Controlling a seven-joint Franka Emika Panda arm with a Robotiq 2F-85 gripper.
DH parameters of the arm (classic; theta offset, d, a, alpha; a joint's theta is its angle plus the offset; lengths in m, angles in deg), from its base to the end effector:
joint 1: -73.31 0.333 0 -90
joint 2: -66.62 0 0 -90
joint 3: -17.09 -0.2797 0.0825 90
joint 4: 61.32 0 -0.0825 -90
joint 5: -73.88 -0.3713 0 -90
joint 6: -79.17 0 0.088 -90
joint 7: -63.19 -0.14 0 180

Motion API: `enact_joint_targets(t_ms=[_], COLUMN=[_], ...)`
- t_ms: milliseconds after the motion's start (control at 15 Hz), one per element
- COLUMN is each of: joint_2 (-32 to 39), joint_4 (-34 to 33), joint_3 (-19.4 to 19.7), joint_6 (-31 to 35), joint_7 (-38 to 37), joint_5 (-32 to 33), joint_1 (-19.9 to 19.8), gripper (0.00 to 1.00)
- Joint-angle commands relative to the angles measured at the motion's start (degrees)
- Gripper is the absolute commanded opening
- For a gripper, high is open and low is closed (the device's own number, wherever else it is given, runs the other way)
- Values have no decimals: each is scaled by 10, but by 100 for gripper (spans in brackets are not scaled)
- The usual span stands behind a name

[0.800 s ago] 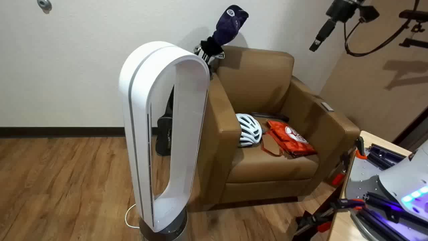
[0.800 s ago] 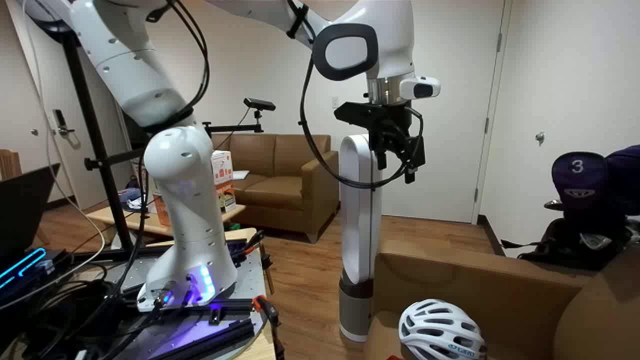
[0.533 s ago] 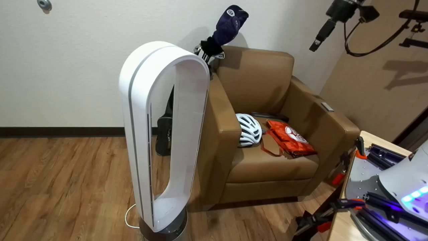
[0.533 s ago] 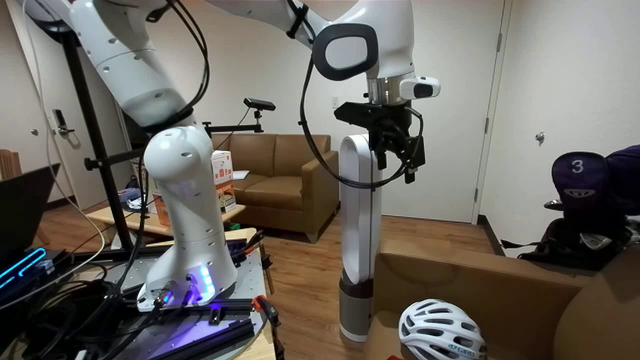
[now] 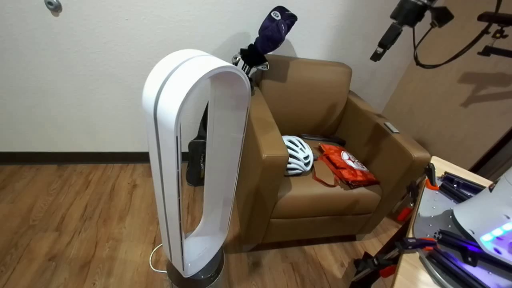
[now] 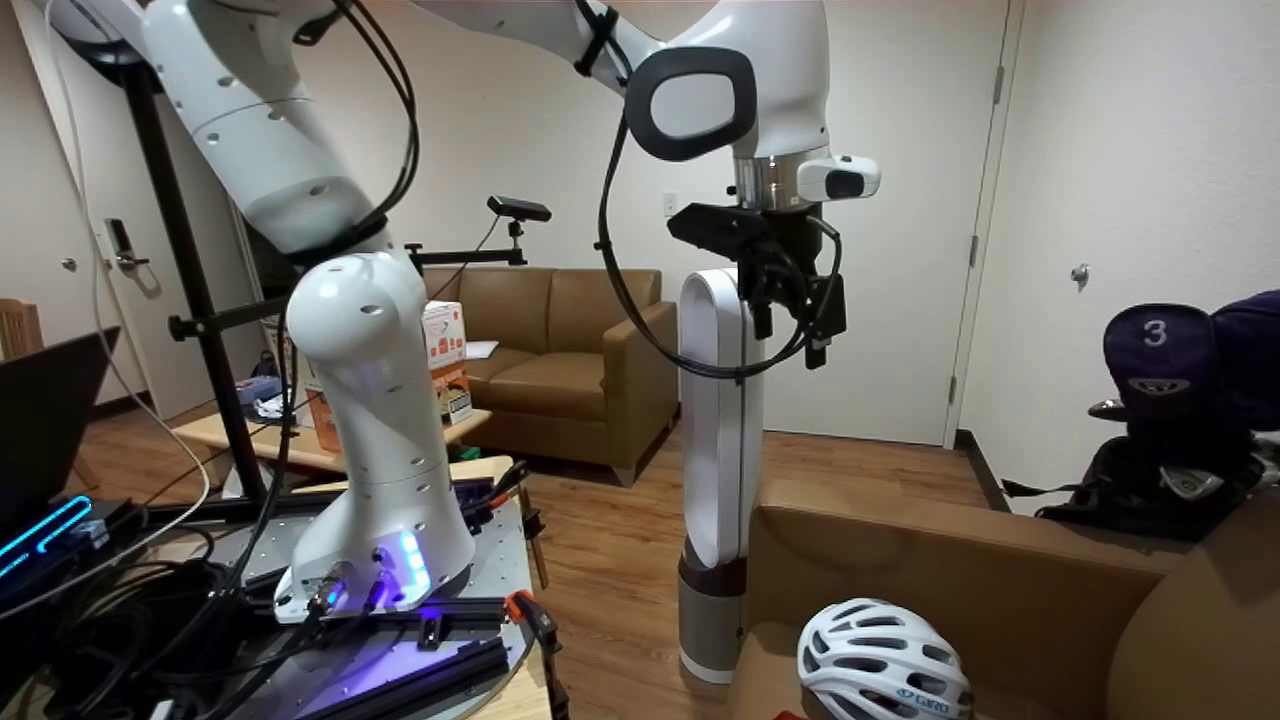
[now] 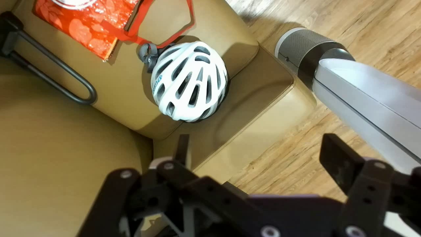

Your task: Pick up the grey object from the right armrest and place it on top of the red bag on the sofa

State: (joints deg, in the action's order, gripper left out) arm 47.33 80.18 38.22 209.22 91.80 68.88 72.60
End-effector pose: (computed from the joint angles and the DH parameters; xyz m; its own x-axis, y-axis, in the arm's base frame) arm 0.4218 -0.1586 0.3604 0.9807 0.0655 0.1844 0.0881 -0.9892 -0.1168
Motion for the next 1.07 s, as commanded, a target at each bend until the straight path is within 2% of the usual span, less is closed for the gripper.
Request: enact_joint_targets(t_ms=[0,267,667,1000], joint_2=[45,110,224,329], joint_4=[-46,-111,-168,-202], joint_3=[-2,31,31,35], joint_6=[-15,-9,26,115], joint_7=[-50,-63,-131,-233], joint_5=[-47,-92,-78,-46], joint_1=[-32,-78,-146,-191], gripper=[100,100,100,100])
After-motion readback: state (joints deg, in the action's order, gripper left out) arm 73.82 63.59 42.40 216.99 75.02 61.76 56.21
